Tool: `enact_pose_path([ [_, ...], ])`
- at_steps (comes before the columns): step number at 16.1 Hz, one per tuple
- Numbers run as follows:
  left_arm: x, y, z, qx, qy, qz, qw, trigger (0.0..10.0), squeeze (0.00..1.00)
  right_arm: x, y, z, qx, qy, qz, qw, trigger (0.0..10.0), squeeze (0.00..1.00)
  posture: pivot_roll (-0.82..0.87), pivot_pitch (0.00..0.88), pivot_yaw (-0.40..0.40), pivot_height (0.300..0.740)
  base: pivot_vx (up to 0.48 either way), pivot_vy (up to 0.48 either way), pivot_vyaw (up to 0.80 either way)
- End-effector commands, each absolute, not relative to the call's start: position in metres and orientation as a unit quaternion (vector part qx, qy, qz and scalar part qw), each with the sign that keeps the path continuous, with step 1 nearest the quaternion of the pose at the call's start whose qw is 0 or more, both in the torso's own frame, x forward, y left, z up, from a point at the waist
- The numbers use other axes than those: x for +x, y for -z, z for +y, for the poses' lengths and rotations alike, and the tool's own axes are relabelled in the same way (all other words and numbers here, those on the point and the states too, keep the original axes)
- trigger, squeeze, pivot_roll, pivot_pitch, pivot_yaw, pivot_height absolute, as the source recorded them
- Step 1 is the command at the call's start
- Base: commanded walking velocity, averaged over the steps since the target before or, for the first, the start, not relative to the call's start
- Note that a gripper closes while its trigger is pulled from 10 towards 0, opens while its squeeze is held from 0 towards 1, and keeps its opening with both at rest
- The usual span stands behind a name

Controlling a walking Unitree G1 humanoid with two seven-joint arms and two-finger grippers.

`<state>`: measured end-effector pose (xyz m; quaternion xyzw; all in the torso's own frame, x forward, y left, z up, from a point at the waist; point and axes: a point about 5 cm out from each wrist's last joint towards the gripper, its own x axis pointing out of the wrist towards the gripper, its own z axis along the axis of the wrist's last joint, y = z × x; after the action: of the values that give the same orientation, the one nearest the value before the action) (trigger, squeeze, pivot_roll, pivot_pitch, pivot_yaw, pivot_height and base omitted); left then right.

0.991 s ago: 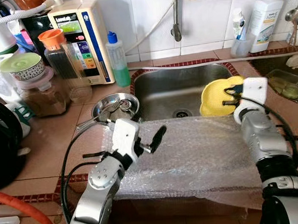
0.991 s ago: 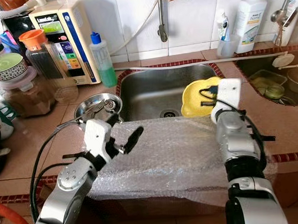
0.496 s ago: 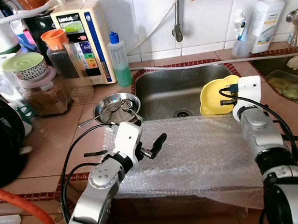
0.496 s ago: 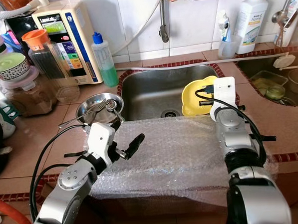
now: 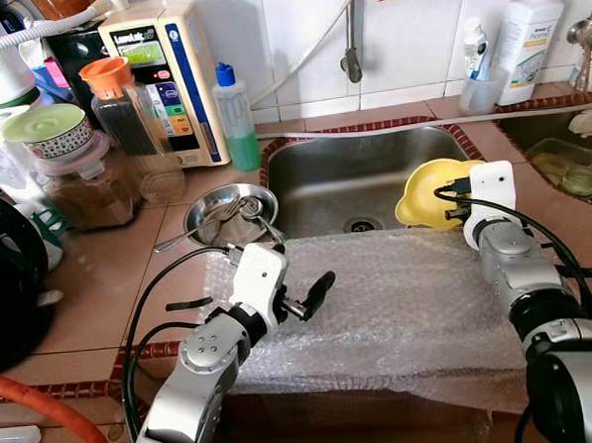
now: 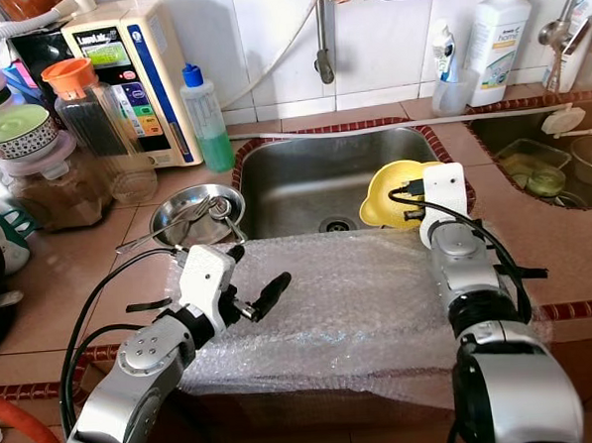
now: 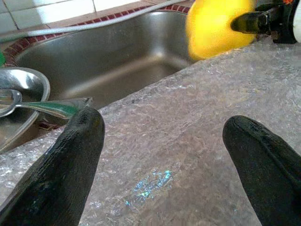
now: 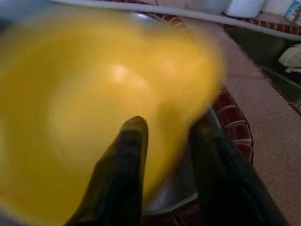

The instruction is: Kitchen organization

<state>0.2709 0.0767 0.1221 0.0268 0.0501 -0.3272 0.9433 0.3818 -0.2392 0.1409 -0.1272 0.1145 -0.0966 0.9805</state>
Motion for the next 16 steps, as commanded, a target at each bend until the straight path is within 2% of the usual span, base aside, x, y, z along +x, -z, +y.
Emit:
enact_pose_path([
  [1, 0.269, -0.125, 0.077, 0.036, 0.33, 0.049, 0.942, 10.0, 1.0, 0.384, -0.144, -0.239, -0.138, 0.101, 0.113, 0.979, 10.0, 1.0, -0.26, 0.053, 0.144, 0.74, 0.0, 0.0, 0.0],
  [4, 0.27, -0.125, 0.076, 0.04, 0.33, 0.051, 0.942, 10.0, 1.0, 0.387, -0.152, -0.239, -0.165, 0.107, 0.095, 0.976, 10.0, 1.0, -0.26, 0.053, 0.144, 0.74, 0.0, 0.0, 0.0],
  [10, 0.269, -0.124, 0.076, 0.044, 0.327, 0.054, 0.943, 10.0, 1.0, 0.388, -0.151, -0.234, -0.134, 0.097, 0.091, 0.982, 10.0, 1.0, -0.25, 0.053, 0.145, 0.74, 0.0, 0.0, 0.0],
  [13, 0.276, -0.13, 0.08, 0.047, 0.294, 0.039, 0.954, 10.0, 1.0, 0.388, -0.155, -0.222, -0.122, 0.07, 0.059, 0.988, 10.0, 1.0, -0.26, 0.051, 0.147, 0.74, 0.0, 0.0, 0.0],
  [14, 0.282, -0.135, 0.083, 0.044, 0.27, 0.028, 0.962, 10.0, 0.0, 0.387, -0.157, -0.214, -0.116, 0.051, 0.034, 0.991, 10.0, 1.0, -0.26, 0.05, 0.146, 0.74, 0.0, 0.0, 0.0],
  [16, 0.283, -0.137, 0.085, 0.041, 0.263, 0.02, 0.964, 10.0, 0.0, 0.386, -0.158, -0.211, -0.112, 0.045, 0.025, 0.992, 10.0, 1.0, -0.26, 0.049, 0.146, 0.74, 0.0, 0.0, 0.0],
])
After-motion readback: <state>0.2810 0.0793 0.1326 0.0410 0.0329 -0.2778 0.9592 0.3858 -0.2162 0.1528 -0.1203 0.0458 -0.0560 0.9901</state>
